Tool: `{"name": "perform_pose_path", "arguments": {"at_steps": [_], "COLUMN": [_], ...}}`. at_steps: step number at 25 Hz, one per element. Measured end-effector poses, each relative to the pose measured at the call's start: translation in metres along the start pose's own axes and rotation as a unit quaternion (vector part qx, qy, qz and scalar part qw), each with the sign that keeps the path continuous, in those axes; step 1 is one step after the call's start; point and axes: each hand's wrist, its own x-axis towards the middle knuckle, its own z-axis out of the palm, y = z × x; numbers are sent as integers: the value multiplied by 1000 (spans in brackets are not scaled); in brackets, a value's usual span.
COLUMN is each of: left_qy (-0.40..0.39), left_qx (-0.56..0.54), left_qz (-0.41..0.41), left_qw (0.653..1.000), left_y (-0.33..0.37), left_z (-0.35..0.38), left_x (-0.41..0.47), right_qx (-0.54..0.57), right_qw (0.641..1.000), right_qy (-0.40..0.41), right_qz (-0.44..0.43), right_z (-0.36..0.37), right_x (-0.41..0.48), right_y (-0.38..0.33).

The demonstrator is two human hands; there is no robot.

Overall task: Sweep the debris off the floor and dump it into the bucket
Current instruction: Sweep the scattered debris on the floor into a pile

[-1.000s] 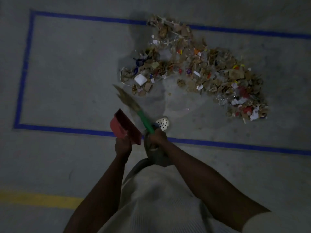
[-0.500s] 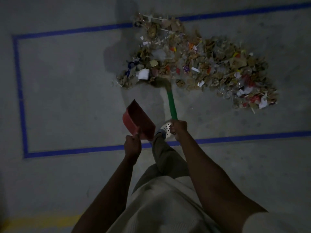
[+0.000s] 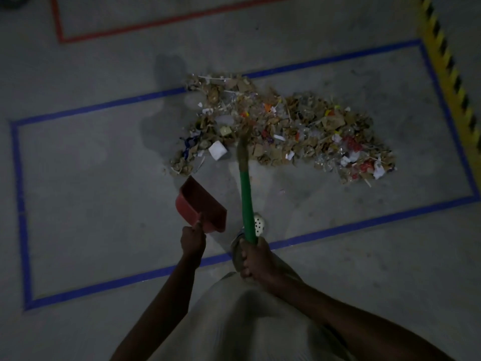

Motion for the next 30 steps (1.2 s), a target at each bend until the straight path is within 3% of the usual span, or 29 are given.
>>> {"name": "perform_pose_path", "arguments": {"at_steps": [3,8,15,19,25,30], "left_qy": [-6,15,124,113,48,1], "left_qx": [-21,1,6,41,-19,56], "left_qz": [7,19,-38,-26,-11,33], "left_qw": [1000,1000,992,992,999,998], "left_y": [-2,-16,-59,-77,-69,-51], "left_z": [-10,-39,-105,-133,-151,-156], "left_x": [-4,-2,13,38,107,161], "right_qx": [-25,-146,-246,-253,-108,81], "right_qw": [997,981,960,964,993,991], "right_qy": [-74,-122,-127,-77,45,97], "right_qz": [13,-30,-46,-24,-28,-45], "right_z": [13,62,143,187,199,208], "right_x": [-20,-12,39,80,144,164], "right_y": [6,10,1,-12,-32,-31]}}
